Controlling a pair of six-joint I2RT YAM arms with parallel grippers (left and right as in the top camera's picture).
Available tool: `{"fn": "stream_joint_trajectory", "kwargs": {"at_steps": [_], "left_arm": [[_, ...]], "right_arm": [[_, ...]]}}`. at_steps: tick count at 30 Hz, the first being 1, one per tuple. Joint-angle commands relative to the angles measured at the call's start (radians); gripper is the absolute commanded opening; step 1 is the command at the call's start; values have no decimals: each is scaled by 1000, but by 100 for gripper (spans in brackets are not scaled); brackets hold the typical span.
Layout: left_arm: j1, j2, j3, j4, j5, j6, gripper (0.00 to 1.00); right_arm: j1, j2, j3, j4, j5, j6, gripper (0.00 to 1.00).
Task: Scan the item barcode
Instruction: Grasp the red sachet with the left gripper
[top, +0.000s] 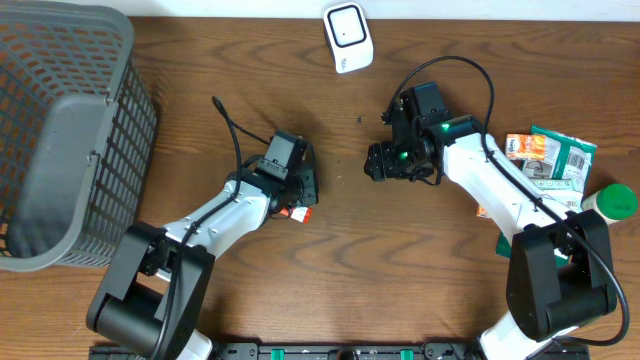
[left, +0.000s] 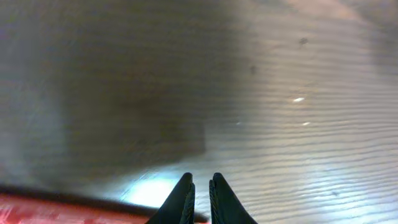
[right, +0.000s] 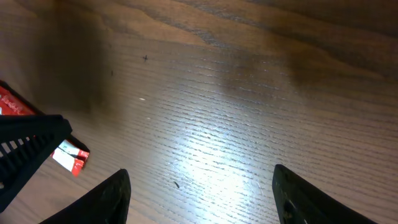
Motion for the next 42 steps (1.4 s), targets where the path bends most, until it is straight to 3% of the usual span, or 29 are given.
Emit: {"fn": "stream_joint_trajectory", "kwargs": {"at_steps": [1,11,19,22,26,28,29,42], "left_arm": [[2,14,4,-66,-34,-31,12],[2,13,4,-275,-32,-31,9],[5,-61,59,-284,-32,-31,8],[19,-121,75,-274,-33,-31,16],[77,-148,74,-291,-115,-24,17],[120,-138,73,-310,-208,-24,36],[136,-135,72,-310,-217,-24,40],[172,-126,40,-296,-217,-88,50]], "right_arm": [[10,-19,-5,0,2,-6,69],[10,-19,-5,0,2,-6,69],[10,-19,-5,0,2,-6,70],[10,-19,-6,0,2,-6,70],[10,-19,-6,0,2,-6,70],[10,-19,-5,0,2,-6,70],[10,-19,-5,0,2,-6,70],[10,-19,-5,0,2,-6,72]]}}
